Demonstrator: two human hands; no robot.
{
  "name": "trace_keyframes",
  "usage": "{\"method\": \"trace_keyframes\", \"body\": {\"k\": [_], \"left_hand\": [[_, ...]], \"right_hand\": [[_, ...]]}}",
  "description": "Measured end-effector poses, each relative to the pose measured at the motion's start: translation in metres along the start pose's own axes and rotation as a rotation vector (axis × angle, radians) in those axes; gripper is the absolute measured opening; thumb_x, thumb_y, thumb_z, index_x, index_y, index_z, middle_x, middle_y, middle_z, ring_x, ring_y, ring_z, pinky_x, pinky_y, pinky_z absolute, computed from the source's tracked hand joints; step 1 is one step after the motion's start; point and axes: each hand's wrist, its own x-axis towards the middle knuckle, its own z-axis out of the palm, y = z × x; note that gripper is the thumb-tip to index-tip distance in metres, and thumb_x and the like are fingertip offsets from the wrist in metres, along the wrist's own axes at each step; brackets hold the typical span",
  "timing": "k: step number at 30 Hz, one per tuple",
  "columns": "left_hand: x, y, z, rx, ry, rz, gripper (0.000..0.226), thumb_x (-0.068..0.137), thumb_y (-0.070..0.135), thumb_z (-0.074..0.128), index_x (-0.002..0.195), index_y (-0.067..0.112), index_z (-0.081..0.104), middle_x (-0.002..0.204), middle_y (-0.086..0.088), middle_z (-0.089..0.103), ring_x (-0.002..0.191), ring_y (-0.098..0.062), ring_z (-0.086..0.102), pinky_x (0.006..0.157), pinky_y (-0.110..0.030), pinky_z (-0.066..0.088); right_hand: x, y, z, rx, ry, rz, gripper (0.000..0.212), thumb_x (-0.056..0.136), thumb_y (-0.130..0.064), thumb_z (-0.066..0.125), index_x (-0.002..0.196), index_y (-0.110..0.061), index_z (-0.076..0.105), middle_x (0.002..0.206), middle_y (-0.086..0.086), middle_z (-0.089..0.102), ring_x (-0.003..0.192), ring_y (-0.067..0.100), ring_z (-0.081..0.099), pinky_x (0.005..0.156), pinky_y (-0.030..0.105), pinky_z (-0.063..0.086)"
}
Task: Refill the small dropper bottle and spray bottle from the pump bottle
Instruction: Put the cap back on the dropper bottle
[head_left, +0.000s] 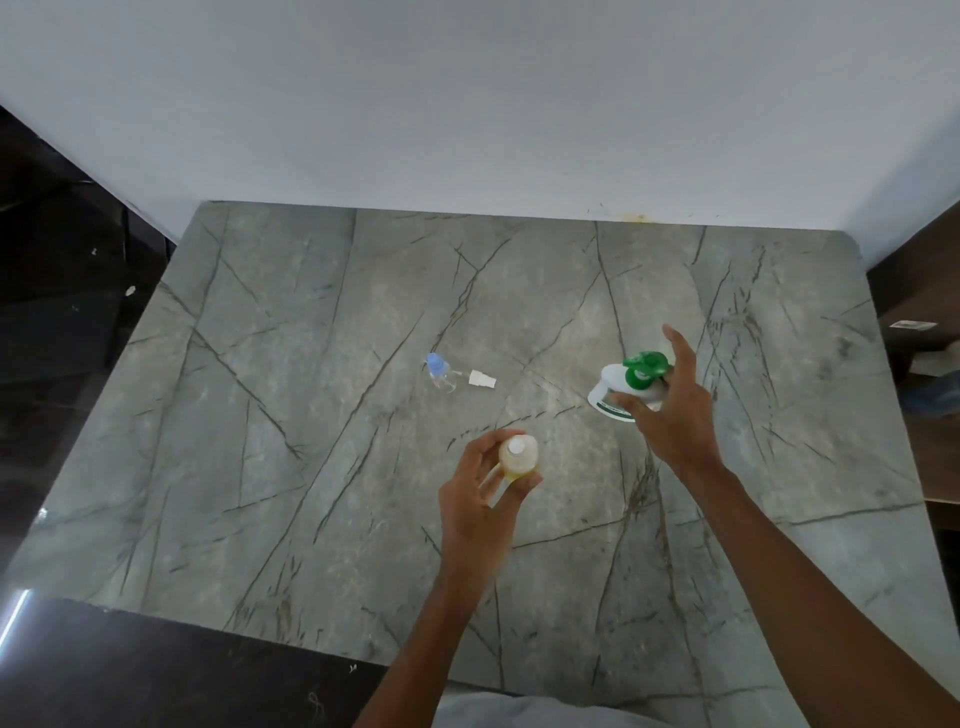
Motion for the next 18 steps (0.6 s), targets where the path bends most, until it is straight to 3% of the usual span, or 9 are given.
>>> {"method": "trace_keyframes", "body": {"k": [6,9,12,14,18], "left_hand": [[0.006,-0.005,-0.016,0.015,-0.007,0.001,0.045,0.075,0.014,0.082,0.114,0.023,0.062,0.112,0.011,0.068,0.111,-0.011,0.063,0.094,-0.035,0.054],[0.009,-0.006,-0.025,0.015,-0.016,0.009,0.046,0.074,0.013,0.081,0.115,0.024,0.061,0.111,0.014,0.068,0.109,-0.007,0.063,0.093,-0.03,0.055],[0.013,-0.007,-0.035,0.005,-0.024,0.012,0.048,0.075,0.011,0.08,0.117,0.024,0.061,0.111,0.019,0.067,0.108,-0.004,0.063,0.092,-0.027,0.054],[0.017,-0.01,-0.042,0.002,-0.022,0.021,0.048,0.075,0.011,0.081,0.119,0.021,0.061,0.113,0.016,0.068,0.11,-0.006,0.063,0.092,-0.03,0.055],[0.024,-0.017,-0.056,0.01,-0.024,0.012,0.048,0.075,0.011,0.081,0.119,0.02,0.063,0.113,0.014,0.069,0.111,-0.007,0.063,0.093,-0.031,0.054]], "right_hand": [[-0.001,0.0,0.002,-0.002,0.025,0.033,0.098,0.068,-0.021,0.082,0.144,-0.024,0.02,0.118,0.008,0.062,0.097,0.011,0.06,0.078,0.012,0.046],[-0.004,-0.001,-0.003,-0.001,0.058,0.047,0.105,0.063,-0.027,0.085,0.144,-0.026,0.018,0.131,0.007,0.054,0.111,0.013,0.056,0.092,0.027,0.048],[-0.018,-0.004,-0.008,-0.03,0.177,0.065,0.11,0.058,-0.037,0.087,0.144,-0.023,0.021,0.139,0.004,0.044,0.124,0.015,0.045,0.1,0.032,0.041],[-0.032,-0.01,-0.005,-0.121,0.328,0.032,0.102,0.06,-0.038,0.086,0.14,-0.013,0.029,0.133,0.007,0.045,0.122,0.019,0.044,0.098,0.033,0.042],[-0.058,-0.03,0.021,-0.248,0.542,-0.089,0.058,0.075,-0.029,0.079,0.119,-0.005,0.049,0.107,0.014,0.053,0.092,0.024,0.051,0.077,0.02,0.042]]}}
